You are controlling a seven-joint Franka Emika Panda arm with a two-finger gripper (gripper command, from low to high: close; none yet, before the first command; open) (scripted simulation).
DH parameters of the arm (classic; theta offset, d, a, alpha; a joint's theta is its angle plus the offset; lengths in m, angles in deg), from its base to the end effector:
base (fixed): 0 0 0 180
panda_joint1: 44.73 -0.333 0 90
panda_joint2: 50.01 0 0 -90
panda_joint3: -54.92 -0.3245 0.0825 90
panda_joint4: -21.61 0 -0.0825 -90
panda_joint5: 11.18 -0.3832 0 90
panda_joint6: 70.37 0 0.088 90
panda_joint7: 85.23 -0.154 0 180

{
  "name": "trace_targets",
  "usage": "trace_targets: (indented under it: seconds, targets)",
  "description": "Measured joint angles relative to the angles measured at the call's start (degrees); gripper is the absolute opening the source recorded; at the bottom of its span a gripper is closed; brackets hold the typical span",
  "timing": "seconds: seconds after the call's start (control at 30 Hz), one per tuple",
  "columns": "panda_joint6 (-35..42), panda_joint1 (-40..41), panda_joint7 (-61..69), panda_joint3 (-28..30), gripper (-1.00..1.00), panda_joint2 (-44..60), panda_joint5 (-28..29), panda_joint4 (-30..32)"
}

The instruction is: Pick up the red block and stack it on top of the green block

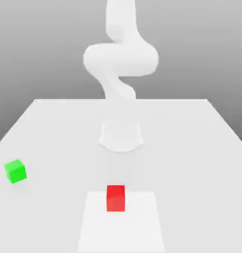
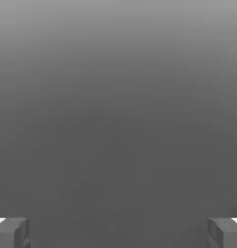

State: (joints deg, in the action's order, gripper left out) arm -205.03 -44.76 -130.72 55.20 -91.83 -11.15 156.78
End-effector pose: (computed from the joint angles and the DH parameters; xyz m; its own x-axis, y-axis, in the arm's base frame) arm 0.4002 -0.0022 0.6322 0.5244 -0.7160 0.4608 -0.5378 -0.6981 -0.4727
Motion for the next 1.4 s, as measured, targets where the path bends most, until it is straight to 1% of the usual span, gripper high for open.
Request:
trace_targets:
  seconds: [0.4, 0.57, 0.63, 0.8, 0.83, 1.07, 1.3, 1.4]
  targets:
    - [-16.4, 0.0, 2.0, 1.3, 0.00, 23.6, 0.1, 18.8]
    - [-24.7, 0.2, 2.9, 1.7, 0.00, 35.8, 0.3, 27.4]
    - [-28.6, 0.4, 3.2, 1.6, 0.00, 40.8, 0.0, 28.4]
    - [-37.6, 0.9, 4.3, 0.8, 0.00, 51.4, -1.3, 27.5]
    - [-39.0, 1.1, 4.4, 0.6, -1.00, 53.1, -1.5, 27.2]
    - [-39.2, 1.2, 4.2, 0.4, -1.00, 53.3, -1.2, 27.2]
    - [-28.0, 1.4, 3.3, 0.6, -1.00, 40.3, 0.1, 29.1]
    - [-25.7, 5.1, 8.6, 3.4, -1.00, 38.6, 0.6, 28.4]
